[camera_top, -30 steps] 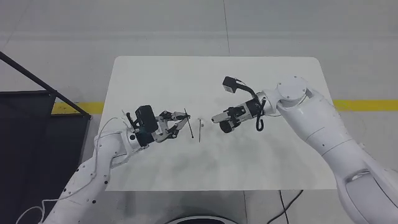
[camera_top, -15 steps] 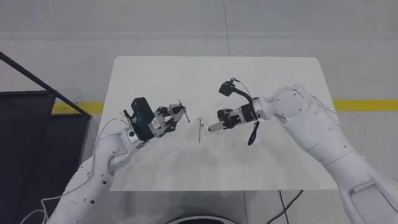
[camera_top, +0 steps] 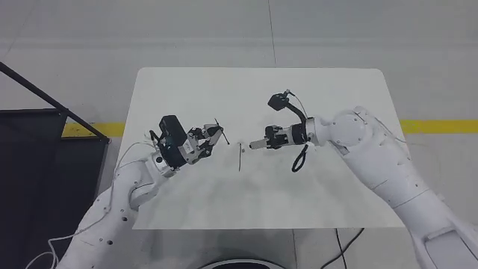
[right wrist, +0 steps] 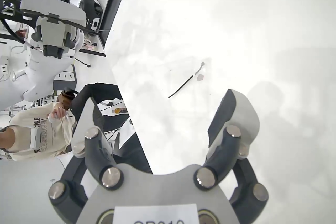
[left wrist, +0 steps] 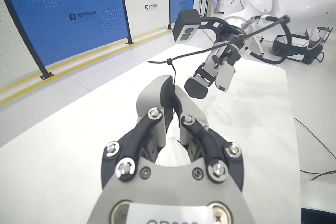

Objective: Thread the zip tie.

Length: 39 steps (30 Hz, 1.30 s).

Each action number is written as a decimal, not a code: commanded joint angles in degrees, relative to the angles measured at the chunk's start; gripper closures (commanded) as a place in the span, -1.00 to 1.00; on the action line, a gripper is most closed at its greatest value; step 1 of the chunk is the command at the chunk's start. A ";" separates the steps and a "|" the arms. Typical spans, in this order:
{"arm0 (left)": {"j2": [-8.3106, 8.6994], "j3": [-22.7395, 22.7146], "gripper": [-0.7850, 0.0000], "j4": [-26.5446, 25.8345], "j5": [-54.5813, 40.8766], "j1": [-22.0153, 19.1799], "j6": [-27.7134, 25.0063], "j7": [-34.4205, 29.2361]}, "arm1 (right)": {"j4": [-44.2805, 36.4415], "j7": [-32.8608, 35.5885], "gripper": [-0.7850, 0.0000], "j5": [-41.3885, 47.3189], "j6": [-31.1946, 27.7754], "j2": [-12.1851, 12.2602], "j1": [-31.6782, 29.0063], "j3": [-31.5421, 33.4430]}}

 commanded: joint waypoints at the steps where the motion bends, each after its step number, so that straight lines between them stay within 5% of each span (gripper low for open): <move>1: -0.15 0.06 1.00 -0.34 -1.48 0.40 1.50 -0.86 | -1.09 -3.60 -1.00 -3.34 -8.18 0.19 -0.81 0.66; 7: -0.35 0.22 1.00 -0.82 -3.94 0.24 1.91 -4.06 | -2.43 -16.31 -1.00 -18.90 -26.04 1.05 -3.68 3.35; 10: -0.44 0.62 1.00 -0.68 -5.87 -0.15 -0.28 -4.66 | -3.56 -22.92 -1.00 -25.30 -29.35 1.41 -5.92 5.14; 21: -0.52 0.75 1.00 -0.71 -6.21 -0.47 -0.24 -5.24 | -4.61 -24.10 -1.00 -27.60 -29.05 1.41 -6.60 5.23; 29: -0.76 1.34 1.00 -2.86 -7.96 0.79 0.33 -6.47 | -3.80 -33.83 -1.00 -40.35 -32.27 -0.61 -5.49 2.91; 36: -0.92 1.72 1.00 -2.67 -9.77 0.66 -0.80 -7.83 | -2.14 -44.52 -0.40 -48.53 -31.72 -2.37 -5.50 1.98; 39: -1.01 2.03 1.00 -2.55 -9.61 0.60 -0.97 -8.04 | -1.42 -46.45 -0.40 -50.20 -31.40 -2.94 -5.26 1.59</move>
